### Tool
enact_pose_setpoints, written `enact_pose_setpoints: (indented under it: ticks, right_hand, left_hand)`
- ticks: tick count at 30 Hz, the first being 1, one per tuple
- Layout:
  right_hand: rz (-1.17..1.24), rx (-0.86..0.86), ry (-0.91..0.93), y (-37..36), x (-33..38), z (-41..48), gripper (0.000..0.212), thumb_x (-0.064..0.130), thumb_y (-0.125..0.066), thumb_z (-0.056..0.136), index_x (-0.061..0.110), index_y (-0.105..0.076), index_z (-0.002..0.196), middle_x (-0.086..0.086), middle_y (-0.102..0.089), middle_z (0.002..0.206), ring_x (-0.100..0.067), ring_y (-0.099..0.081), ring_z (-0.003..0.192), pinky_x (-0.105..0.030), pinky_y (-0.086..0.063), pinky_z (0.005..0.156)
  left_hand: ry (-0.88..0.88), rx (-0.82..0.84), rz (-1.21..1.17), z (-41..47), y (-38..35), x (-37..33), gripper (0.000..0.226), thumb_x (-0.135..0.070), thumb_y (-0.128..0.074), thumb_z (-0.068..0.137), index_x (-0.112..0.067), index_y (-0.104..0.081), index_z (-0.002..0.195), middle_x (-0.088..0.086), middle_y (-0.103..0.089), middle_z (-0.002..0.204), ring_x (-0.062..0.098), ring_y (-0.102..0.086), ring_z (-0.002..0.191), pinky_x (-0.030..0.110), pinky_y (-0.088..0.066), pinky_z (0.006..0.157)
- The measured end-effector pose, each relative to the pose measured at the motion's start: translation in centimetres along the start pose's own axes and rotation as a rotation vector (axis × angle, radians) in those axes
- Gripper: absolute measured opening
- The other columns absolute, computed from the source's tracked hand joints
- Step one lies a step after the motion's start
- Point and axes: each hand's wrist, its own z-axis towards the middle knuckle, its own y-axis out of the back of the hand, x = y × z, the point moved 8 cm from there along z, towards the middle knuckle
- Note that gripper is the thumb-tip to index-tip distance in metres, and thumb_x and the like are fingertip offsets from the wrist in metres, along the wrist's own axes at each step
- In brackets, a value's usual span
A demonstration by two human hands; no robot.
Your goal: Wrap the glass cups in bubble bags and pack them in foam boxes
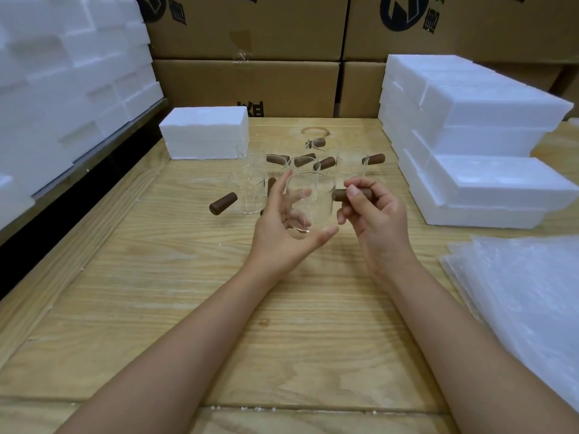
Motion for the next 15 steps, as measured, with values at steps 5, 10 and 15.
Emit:
enact_pose_setpoints:
  ticks: [5,10,15]
  right_hand:
    - [0.026,-0.087,-0.03,0.2,0.3,0.1,0.012,0.01,-0.056,0.093,0.008,-0.06,0.082,-0.013,-0.062,0.075,-0.011,-0.043,0.048,-0.022,-0.04,0.044]
    - [0.011,-0.188,-0.106,0.4,-0.6,-0.1,0.025,0.017,-0.059,0.093,0.008,-0.059,0.069,-0.001,-0.064,0.059,-0.008,-0.039,0.037,-0.019,-0.033,0.036]
    - [-0.008,-0.276,-0.158,0.8,-1.5,-0.6,0.035,0.016,-0.059,0.093,0.009,-0.049,0.061,-0.004,-0.061,0.053,-0.007,-0.035,0.032,-0.015,-0.027,0.034]
  left_hand:
    - [-0.151,0.056,0.167,-0.4,-0.6,-0.7,0.119,-0.043,-0.084,0.061,-0.045,0.001,0.145,-0.001,-0.039,0.144,0.005,-0.048,0.124,0.021,-0.044,0.095]
    - [-0.278,-0.062,0.237,-0.4,0.0,-1.6,0.099,-0.033,-0.08,0.072,-0.038,-0.016,0.147,-0.016,-0.026,0.149,0.008,-0.032,0.139,0.045,-0.037,0.109]
    - [-0.296,-0.103,0.278,-0.2,0.3,-1.8,0.072,-0.03,-0.083,0.068,-0.029,-0.047,0.13,-0.013,-0.051,0.134,-0.001,-0.043,0.129,0.04,-0.039,0.107]
